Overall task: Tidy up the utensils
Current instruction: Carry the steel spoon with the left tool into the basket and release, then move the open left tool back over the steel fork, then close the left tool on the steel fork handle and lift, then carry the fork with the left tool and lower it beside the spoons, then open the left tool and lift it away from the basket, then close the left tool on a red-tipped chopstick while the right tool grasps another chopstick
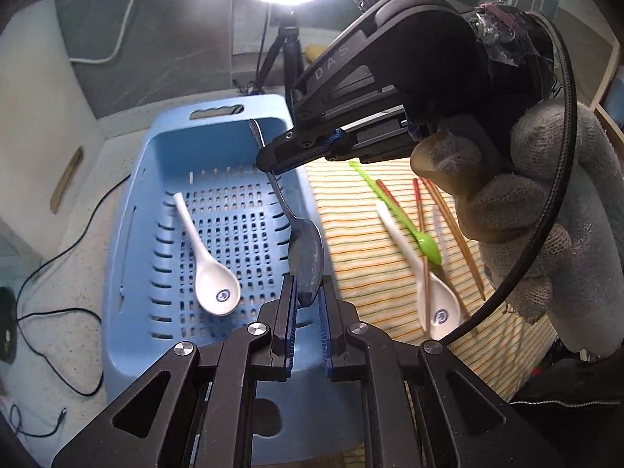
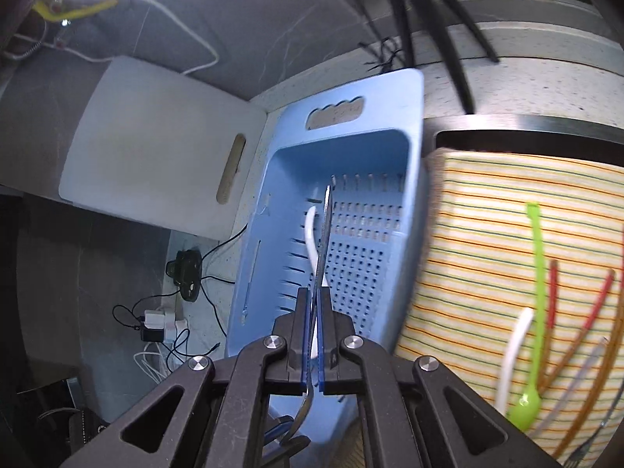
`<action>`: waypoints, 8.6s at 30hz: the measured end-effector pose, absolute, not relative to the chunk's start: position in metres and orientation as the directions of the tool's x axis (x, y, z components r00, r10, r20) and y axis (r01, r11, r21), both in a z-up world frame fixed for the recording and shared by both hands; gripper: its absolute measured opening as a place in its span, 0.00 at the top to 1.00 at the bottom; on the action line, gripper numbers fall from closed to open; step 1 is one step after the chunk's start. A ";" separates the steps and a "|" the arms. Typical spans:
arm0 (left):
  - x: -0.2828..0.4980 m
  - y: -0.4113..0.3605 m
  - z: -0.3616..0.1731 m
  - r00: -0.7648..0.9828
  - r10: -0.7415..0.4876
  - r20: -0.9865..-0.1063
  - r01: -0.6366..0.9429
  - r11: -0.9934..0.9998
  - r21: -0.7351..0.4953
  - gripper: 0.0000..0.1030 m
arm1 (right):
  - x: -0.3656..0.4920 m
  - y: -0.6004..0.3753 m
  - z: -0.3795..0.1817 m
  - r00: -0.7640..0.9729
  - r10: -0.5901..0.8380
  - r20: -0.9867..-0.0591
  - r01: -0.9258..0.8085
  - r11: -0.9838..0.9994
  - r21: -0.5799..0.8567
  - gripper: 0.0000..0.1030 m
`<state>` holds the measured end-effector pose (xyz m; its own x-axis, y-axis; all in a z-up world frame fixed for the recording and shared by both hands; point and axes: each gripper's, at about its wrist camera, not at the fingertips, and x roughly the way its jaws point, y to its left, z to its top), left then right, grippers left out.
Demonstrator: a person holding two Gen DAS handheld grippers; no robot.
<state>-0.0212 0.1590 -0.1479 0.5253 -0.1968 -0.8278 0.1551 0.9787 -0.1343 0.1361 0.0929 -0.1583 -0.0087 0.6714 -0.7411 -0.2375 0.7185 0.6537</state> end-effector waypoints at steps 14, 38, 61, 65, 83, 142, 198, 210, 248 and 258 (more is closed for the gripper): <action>0.004 0.179 -0.174 0.462 -0.210 -0.862 0.175 0.974 -0.144 0.91 | 0.148 0.131 -0.193 -0.061 0.594 -0.802 -0.245 0.770 0.589 0.99; -0.026 0.167 -0.134 0.563 -0.130 -0.816 0.036 0.990 -0.133 0.90 | 0.132 0.077 -0.133 0.036 0.598 -0.800 -0.455 0.723 0.520 0.73; -0.047 -0.018 -0.140 0.544 -0.248 -0.802 0.095 0.967 -0.234 0.86 | 0.118 -0.144 -0.105 0.209 0.549 -0.810 -0.527 0.761 0.379 0.33; -0.053 -0.046 -0.156 0.511 -0.265 -0.818 0.117 0.964 -0.240 0.72 | 0.116 -0.157 -0.127 0.138 0.533 -0.835 -0.502 0.764 0.405 0.33; -0.046 -0.080 -0.204 0.455 -0.239 -0.858 0.121 0.971 -0.206 0.68 | 0.109 -0.154 -0.224 -0.153 0.569 -0.808 -0.302 0.751 0.587 0.72; -0.040 0.143 -0.136 0.585 -0.195 -0.787 0.008 0.972 -0.235 0.80 | 0.126 0.060 -0.157 -0.137 0.694 -0.707 -0.298 0.652 0.697 0.94; -0.028 0.178 -0.134 0.543 -0.208 -0.813 0.027 0.973 -0.231 0.80 | 0.141 0.064 -0.137 -0.023 0.601 -0.799 -0.374 0.736 0.564 0.84; -0.014 0.085 -0.134 0.524 -0.288 -0.801 0.113 0.956 -0.270 0.80 | 0.151 -0.076 -0.145 0.087 0.535 -0.840 -0.300 0.818 0.490 0.83; 0.072 -0.024 -0.209 0.329 -0.296 -0.897 0.080 0.955 -0.286 0.89 | 0.164 -0.120 -0.229 -0.020 0.491 -0.871 -0.242 0.843 0.480 0.87; 0.104 -0.041 -0.215 0.314 -0.239 -0.919 0.089 0.971 -0.222 0.88 | 0.165 -0.121 -0.231 -0.023 0.497 -0.867 -0.244 0.838 0.487 0.88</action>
